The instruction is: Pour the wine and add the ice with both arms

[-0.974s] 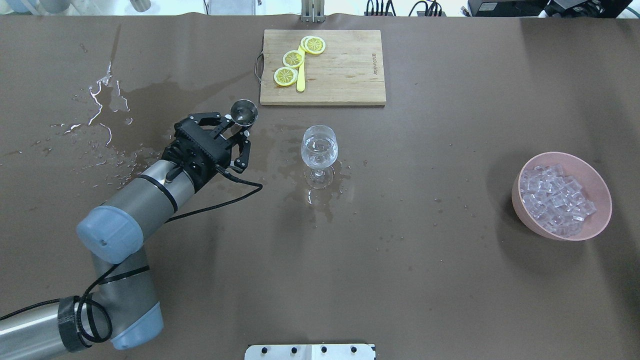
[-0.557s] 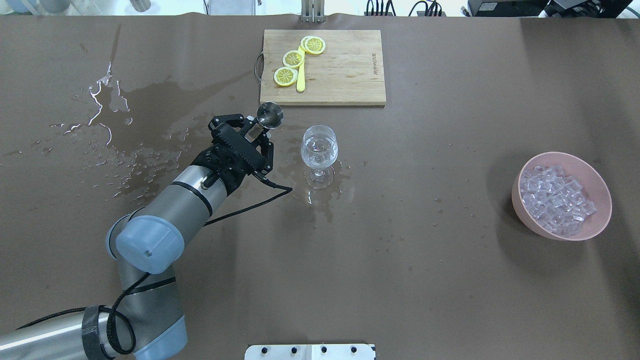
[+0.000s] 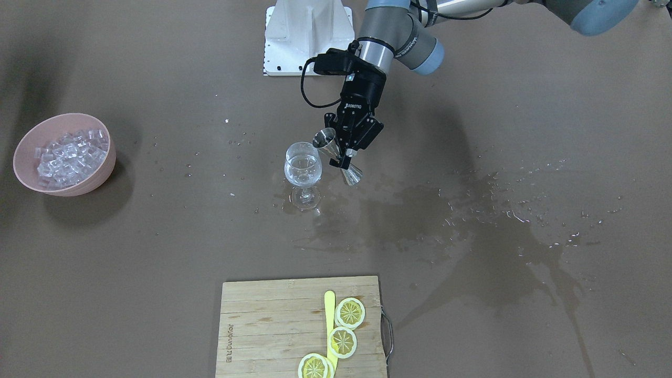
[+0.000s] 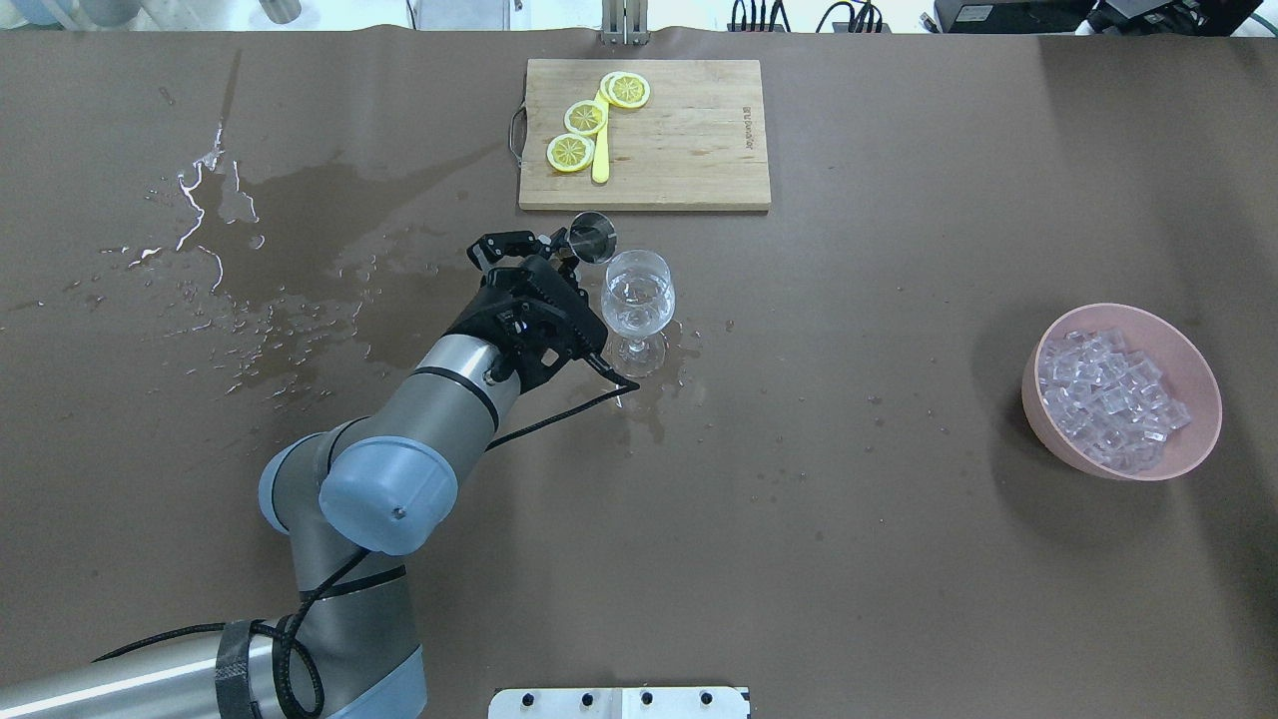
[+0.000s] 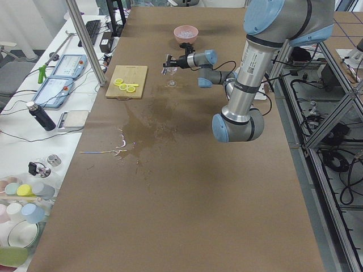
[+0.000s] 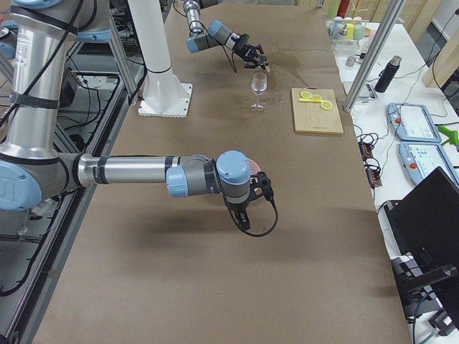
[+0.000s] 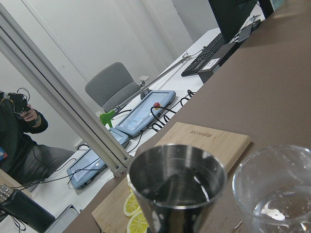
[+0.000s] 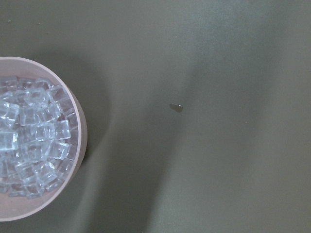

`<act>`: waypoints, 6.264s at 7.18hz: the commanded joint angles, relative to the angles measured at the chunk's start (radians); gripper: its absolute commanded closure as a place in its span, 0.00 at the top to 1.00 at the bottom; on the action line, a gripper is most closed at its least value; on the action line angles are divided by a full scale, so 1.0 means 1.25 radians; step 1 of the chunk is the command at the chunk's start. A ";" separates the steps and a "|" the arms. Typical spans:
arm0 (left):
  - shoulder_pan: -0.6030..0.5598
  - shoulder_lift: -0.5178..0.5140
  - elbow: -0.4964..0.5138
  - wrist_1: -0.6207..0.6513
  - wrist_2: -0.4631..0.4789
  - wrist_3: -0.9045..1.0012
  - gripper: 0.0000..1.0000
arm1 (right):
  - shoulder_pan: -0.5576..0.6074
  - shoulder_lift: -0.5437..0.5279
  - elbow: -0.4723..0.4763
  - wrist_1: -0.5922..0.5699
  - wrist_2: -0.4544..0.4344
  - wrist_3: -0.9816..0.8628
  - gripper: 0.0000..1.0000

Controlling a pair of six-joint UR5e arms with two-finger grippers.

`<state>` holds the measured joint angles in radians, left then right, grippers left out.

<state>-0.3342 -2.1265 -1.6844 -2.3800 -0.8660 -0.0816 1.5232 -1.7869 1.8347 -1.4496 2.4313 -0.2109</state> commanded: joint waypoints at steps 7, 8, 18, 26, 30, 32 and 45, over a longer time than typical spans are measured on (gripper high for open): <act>0.001 -0.050 0.002 0.083 0.042 0.275 0.00 | 0.000 0.008 -0.004 0.000 0.000 0.001 1.00; 0.001 -0.051 0.004 0.100 0.053 0.293 0.00 | 0.000 0.008 -0.004 0.000 0.000 0.001 1.00; 0.010 -0.079 -0.002 0.262 0.158 0.458 0.00 | 0.000 0.008 -0.002 0.000 0.000 0.001 1.00; 0.044 -0.116 -0.021 0.391 0.238 0.571 0.00 | 0.000 0.007 -0.002 0.000 0.004 0.001 1.00; 0.017 -0.029 -0.075 0.243 0.218 0.344 0.00 | 0.000 0.008 0.002 0.001 0.004 -0.001 1.00; -0.066 0.133 -0.069 -0.058 0.052 0.143 0.00 | 0.001 0.008 0.010 0.002 0.004 -0.009 1.00; -0.410 0.268 0.292 -0.330 -0.322 -0.769 0.00 | 0.010 -0.003 0.016 0.083 -0.016 -0.003 1.00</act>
<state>-0.8453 -1.7763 -1.3949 -2.7135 -1.2422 -0.9876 1.5344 -1.7945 1.8469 -1.3458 2.4138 -0.2160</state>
